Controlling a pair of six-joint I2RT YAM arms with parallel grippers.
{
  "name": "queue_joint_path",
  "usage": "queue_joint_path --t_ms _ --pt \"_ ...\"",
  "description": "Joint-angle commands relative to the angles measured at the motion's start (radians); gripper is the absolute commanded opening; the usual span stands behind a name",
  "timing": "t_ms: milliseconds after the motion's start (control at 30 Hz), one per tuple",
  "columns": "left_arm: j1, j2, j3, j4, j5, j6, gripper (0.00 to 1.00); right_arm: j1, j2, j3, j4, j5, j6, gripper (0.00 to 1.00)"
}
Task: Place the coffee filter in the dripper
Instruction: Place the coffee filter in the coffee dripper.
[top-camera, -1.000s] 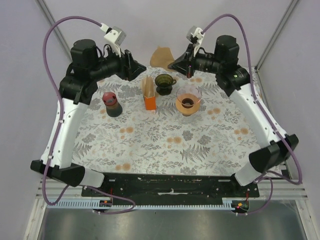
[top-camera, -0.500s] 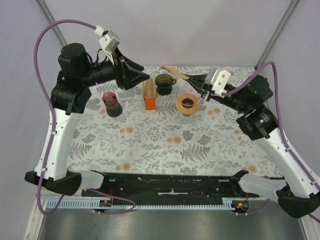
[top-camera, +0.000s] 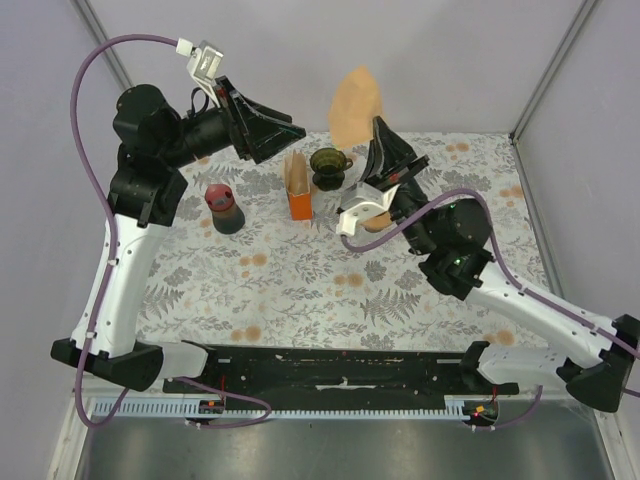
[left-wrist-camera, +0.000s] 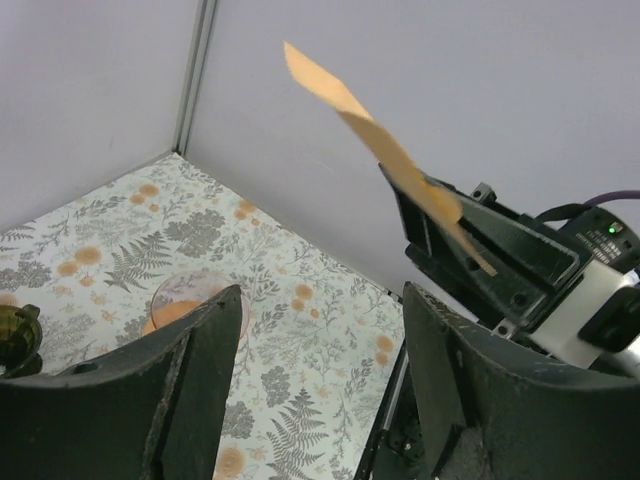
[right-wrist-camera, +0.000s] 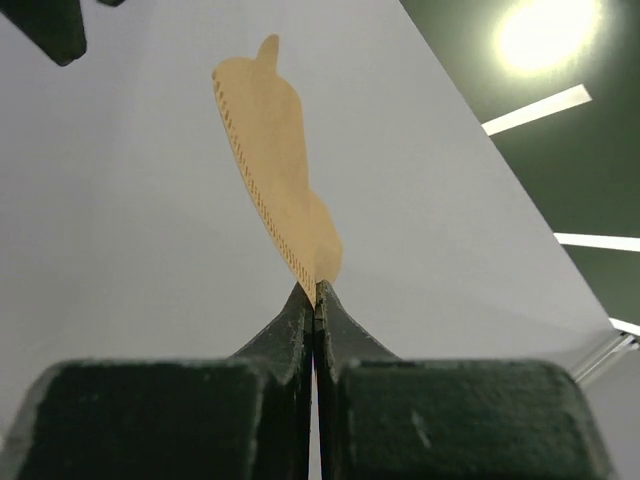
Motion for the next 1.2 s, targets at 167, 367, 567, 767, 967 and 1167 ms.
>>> queue_joint_path --t_ms 167,367,567,767,967,1167 --pt "-0.004 -0.029 0.033 0.027 0.112 0.198 0.54 0.054 -0.022 -0.049 0.130 0.031 -0.271 0.00" --pt "-0.008 -0.044 0.153 -0.380 0.033 1.085 0.60 0.053 -0.080 0.113 -0.421 -0.102 0.007 0.00" --pt "-0.033 0.018 0.365 -0.631 0.095 1.466 0.50 -0.015 -0.002 0.427 -0.988 -0.430 0.307 0.00" --pt "-0.065 0.039 0.461 -0.842 0.174 1.458 0.42 -0.176 0.087 0.644 -1.263 -0.827 0.535 0.00" --pt "-0.136 -0.001 0.351 -0.695 0.243 1.105 0.41 -0.237 0.171 0.803 -1.467 -1.052 0.586 0.00" --pt "-0.243 -0.033 0.266 -0.635 0.215 0.937 0.42 -0.254 0.222 0.863 -1.564 -1.150 0.644 0.00"
